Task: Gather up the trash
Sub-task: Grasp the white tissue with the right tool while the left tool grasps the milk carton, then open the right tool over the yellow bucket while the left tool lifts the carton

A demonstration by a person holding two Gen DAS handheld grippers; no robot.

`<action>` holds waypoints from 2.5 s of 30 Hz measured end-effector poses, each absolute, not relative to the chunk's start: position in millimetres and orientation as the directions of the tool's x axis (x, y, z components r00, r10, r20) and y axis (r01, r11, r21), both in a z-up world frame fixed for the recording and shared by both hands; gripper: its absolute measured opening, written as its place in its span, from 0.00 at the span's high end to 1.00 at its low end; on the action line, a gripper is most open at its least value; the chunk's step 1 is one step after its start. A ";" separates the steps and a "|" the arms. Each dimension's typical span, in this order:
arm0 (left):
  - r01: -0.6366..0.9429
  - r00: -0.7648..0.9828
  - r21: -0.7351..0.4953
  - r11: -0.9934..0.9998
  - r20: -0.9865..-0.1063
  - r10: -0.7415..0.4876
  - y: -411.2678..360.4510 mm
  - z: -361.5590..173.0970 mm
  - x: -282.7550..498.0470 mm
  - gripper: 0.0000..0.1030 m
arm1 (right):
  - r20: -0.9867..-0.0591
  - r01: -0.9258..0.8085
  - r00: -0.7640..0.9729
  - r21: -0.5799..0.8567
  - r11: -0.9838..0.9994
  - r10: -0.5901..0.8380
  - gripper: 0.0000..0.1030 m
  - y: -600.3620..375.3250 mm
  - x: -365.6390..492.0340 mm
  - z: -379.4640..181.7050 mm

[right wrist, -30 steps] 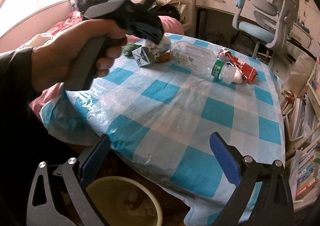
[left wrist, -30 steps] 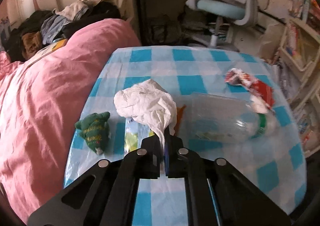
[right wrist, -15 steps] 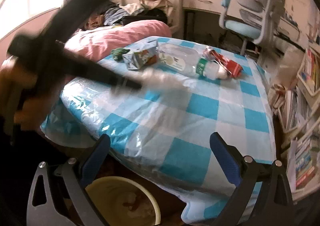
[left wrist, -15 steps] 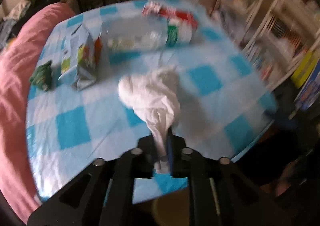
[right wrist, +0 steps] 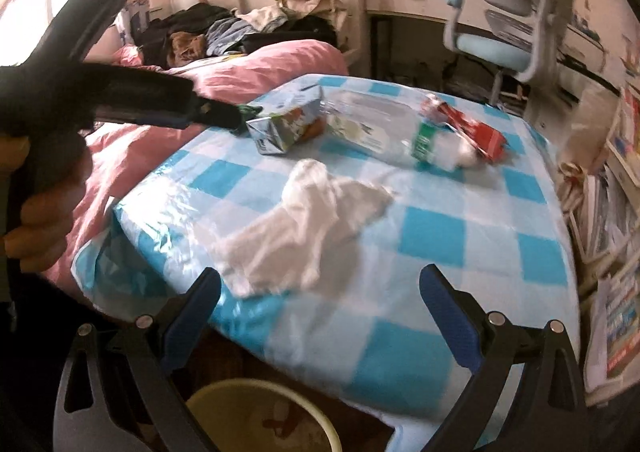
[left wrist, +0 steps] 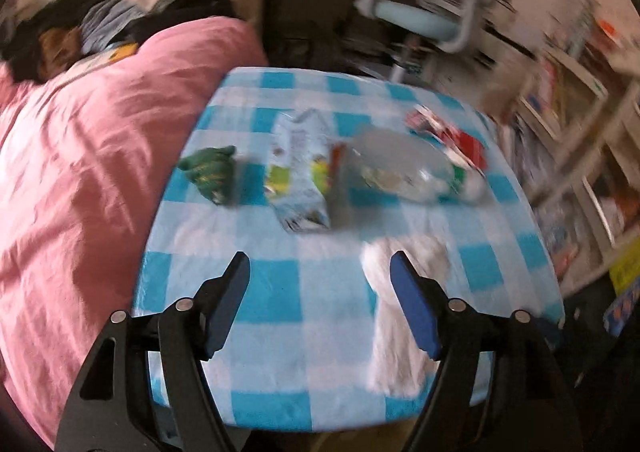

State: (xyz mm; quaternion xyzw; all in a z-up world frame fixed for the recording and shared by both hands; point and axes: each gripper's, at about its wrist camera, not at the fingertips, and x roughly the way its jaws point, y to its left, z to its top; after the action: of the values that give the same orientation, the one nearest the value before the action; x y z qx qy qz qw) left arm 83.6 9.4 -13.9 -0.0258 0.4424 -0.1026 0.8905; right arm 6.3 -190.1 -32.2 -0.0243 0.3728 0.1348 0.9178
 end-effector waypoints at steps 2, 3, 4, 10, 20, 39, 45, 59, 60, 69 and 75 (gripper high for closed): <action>0.112 0.595 -0.130 0.985 -0.785 -0.171 15.0 -16.0 100.2 0.32 | -0.700 -0.272 0.675 0.056 0.961 0.232 0.08 -183.3 17.2 -37.1; 0.097 0.594 -0.126 0.987 -0.789 -0.158 16.1 -18.7 108.9 0.32 | -0.704 -0.274 0.670 0.061 0.960 0.236 0.08 -180.6 22.3 -39.5; 0.083 0.589 -0.124 0.989 -0.794 -0.149 16.0 -21.5 118.0 0.32 | -0.707 -0.276 0.665 0.066 0.959 0.240 0.08 -178.6 26.7 -41.5; 0.096 0.552 -0.044 0.994 -0.829 -0.090 -7.5 -41.6 162.3 0.26 | -0.723 -0.274 0.642 0.096 0.957 0.256 0.08 -173.8 46.9 -50.4; 0.057 0.487 -0.004 0.998 -0.873 -0.031 -11.4 -66.6 205.7 0.24 | -0.749 -0.294 0.600 0.120 0.948 0.281 0.20 -172.3 66.0 -61.2; 0.062 0.548 -0.084 0.995 -0.830 -0.104 6.4 -40.5 153.2 0.42 | -0.712 -0.324 0.624 0.139 0.936 0.322 0.81 -178.7 45.3 -43.9; 0.087 0.505 -0.060 0.994 -0.858 -0.096 9.9 -44.8 102.3 0.42 | -0.707 -0.327 0.624 0.151 0.933 0.333 0.81 -180.9 34.3 -41.8; 0.151 0.433 0.105 0.983 -0.901 0.030 -18.0 -83.3 94.9 0.38 | -0.706 -0.347 0.614 0.158 0.924 0.352 0.82 -185.8 14.9 -37.8; 0.147 0.433 0.096 0.984 -0.901 0.023 -17.1 -83.6 95.5 0.43 | -0.704 -0.355 0.613 0.159 0.921 0.358 0.82 -185.0 14.2 -35.9; 0.136 0.568 0.144 0.980 -0.822 0.042 -20.4 -51.0 62.8 0.43 | -0.703 -0.474 0.570 0.141 0.869 0.425 0.82 -170.6 -15.8 -23.9; 0.133 0.602 0.128 0.983 -0.798 0.023 -21.3 -39.7 35.8 0.43 | -0.744 -0.561 0.479 0.147 0.814 0.465 0.82 -163.1 -52.4 -29.5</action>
State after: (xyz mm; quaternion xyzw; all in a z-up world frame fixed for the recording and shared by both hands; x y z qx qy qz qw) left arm 35.8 -21.3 -39.7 0.0875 0.4450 -0.0311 0.8907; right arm -52.4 -163.1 -29.5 -0.0583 0.4135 0.2990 0.8581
